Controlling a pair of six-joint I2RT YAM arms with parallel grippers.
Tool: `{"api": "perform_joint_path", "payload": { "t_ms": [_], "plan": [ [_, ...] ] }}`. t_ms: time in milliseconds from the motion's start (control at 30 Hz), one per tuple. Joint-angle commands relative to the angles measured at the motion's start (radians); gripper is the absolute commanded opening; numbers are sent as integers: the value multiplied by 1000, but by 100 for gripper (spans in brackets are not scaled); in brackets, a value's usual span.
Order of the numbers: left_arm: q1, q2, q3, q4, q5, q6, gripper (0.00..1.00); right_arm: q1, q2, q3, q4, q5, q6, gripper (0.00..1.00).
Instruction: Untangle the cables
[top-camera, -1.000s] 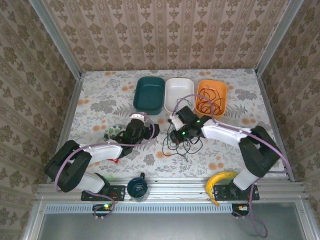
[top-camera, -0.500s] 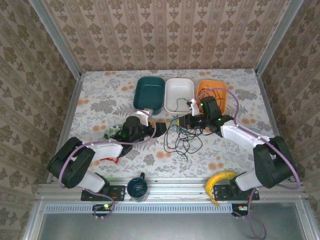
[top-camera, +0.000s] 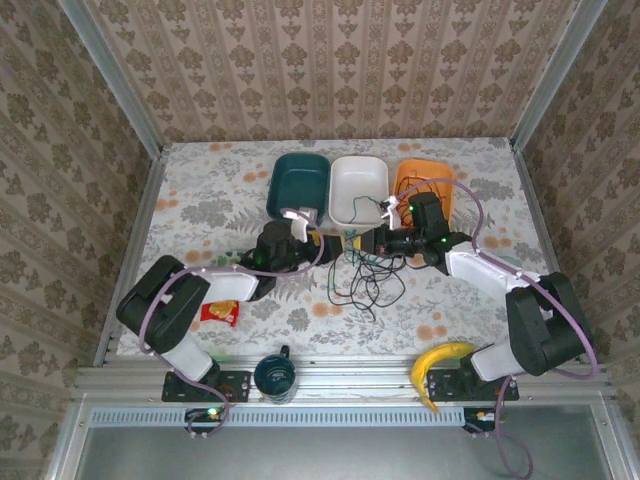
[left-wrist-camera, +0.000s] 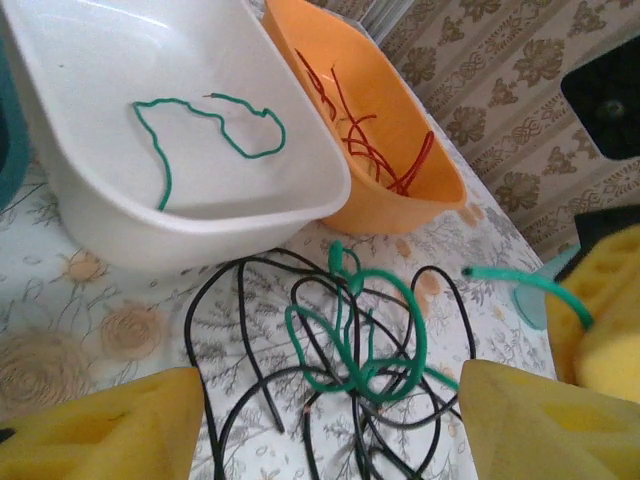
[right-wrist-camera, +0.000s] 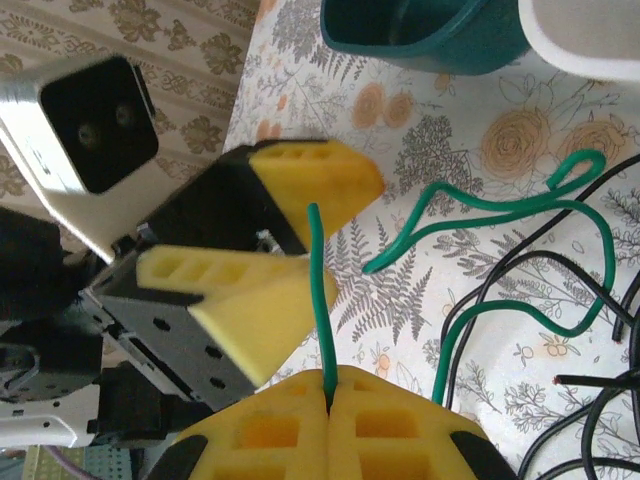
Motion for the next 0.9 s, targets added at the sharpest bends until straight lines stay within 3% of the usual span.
{"api": "perform_joint_path", "payload": {
  "t_ms": [0, 100, 267, 367, 433, 500, 733, 867],
  "plan": [
    [-3, 51, 58, 54, 48, 10, 67, -11, -16, -9, 17, -53, 13, 2],
    [-6, 107, 95, 72, 81, -4, 63, -15, -18, -9, 22, -56, 18, 2],
    [-13, 179, 130, 107, 102, -38, 49, -31, -22, -15, 47, -55, 46, 2],
    [-21, 204, 144, 89, 96, -39, 30, -43, -32, -15, 53, -51, 57, 2],
    [-21, 210, 143, 61, 59, -43, 11, -55, -44, -19, 56, -38, 61, 2],
    [-21, 207, 130, 34, 9, -49, 0, -72, -79, -29, 62, -9, 70, 2],
    [-34, 154, 108, -211, -174, 4, 0, -181, -191, -93, 122, 121, 147, 2],
    [-38, 110, 57, -249, -261, 1, 0, -234, -266, -130, 96, 258, 158, 2]
  ]
}}
